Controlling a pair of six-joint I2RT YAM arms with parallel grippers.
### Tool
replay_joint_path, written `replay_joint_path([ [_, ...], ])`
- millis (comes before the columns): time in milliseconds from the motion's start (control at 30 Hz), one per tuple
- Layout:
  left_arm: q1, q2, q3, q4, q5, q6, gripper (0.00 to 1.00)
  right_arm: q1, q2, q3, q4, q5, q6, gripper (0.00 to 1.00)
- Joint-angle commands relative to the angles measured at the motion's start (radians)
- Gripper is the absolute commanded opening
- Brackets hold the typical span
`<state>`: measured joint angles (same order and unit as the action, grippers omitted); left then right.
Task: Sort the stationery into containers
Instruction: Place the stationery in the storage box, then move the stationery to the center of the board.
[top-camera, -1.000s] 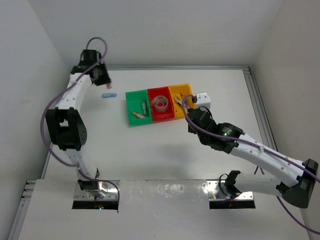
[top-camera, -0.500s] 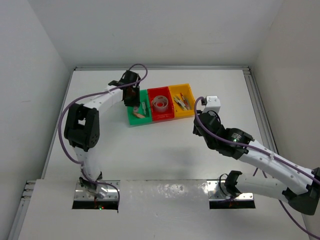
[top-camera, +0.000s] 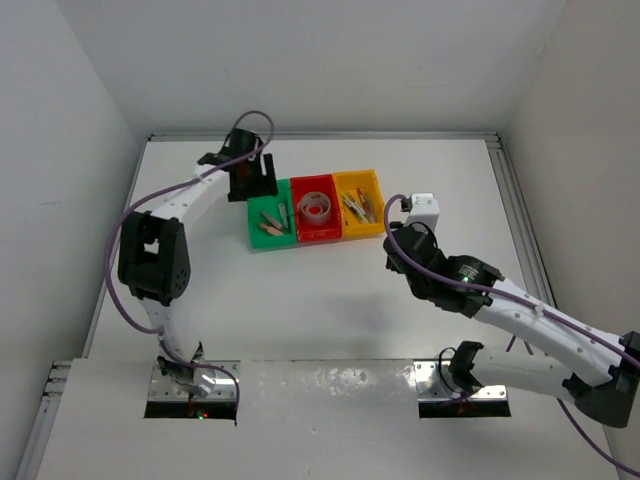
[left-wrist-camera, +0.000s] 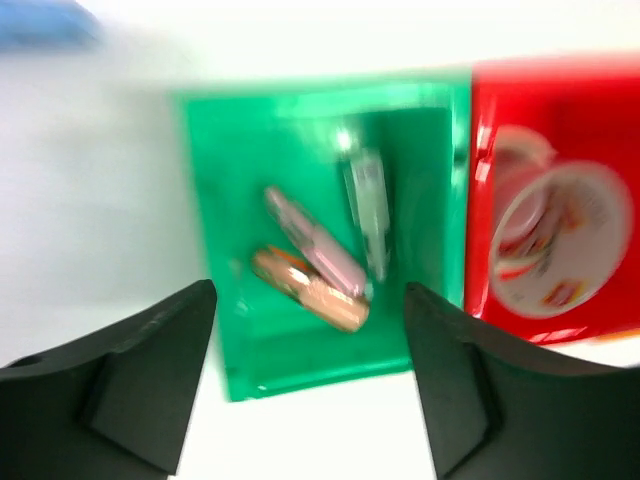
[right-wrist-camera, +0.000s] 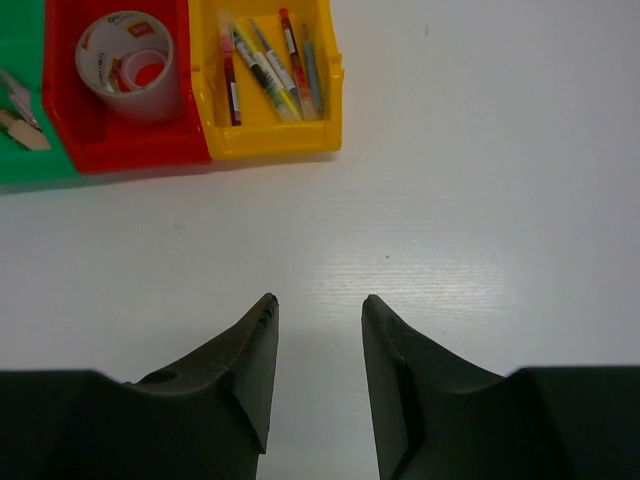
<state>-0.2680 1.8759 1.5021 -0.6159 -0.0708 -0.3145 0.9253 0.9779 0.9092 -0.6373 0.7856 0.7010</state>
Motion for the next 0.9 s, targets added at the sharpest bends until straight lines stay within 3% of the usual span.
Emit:
replay_joint_path([
  [0,0.084,-0.148,0.084,0.108,-0.02,-0.011,0.74,0.006,0.044,0.033,0.008,0.02,-0.02,0.39],
  [33,0.108,-0.147,0.104,0.135,-0.024,-0.011,0.8,0.006,0.053,0.037,0.01,0.02,-0.027,0.39],
  [100,0.182,-0.095,0.135,0.142,-0.044,-0.012,0.81,0.006,0.071,0.046,0.013,0.012,-0.037,0.39],
  [267,0.3,0.067,0.22,0.136,-0.084,-0.012,0.72,0.006,0.133,0.074,0.028,-0.005,-0.067,0.4],
  [433,0.317,0.218,0.312,0.173,-0.084,0.044,0.71,0.006,0.168,0.1,0.004,-0.002,-0.08,0.4],
  [600,0.32,0.413,0.504,0.085,-0.133,0.103,0.69,0.007,0.185,0.108,-0.005,-0.002,-0.083,0.4],
  [867,0.355,0.459,0.474,0.082,-0.164,0.15,0.62,0.007,0.176,0.106,-0.025,0.004,-0.064,0.4],
])
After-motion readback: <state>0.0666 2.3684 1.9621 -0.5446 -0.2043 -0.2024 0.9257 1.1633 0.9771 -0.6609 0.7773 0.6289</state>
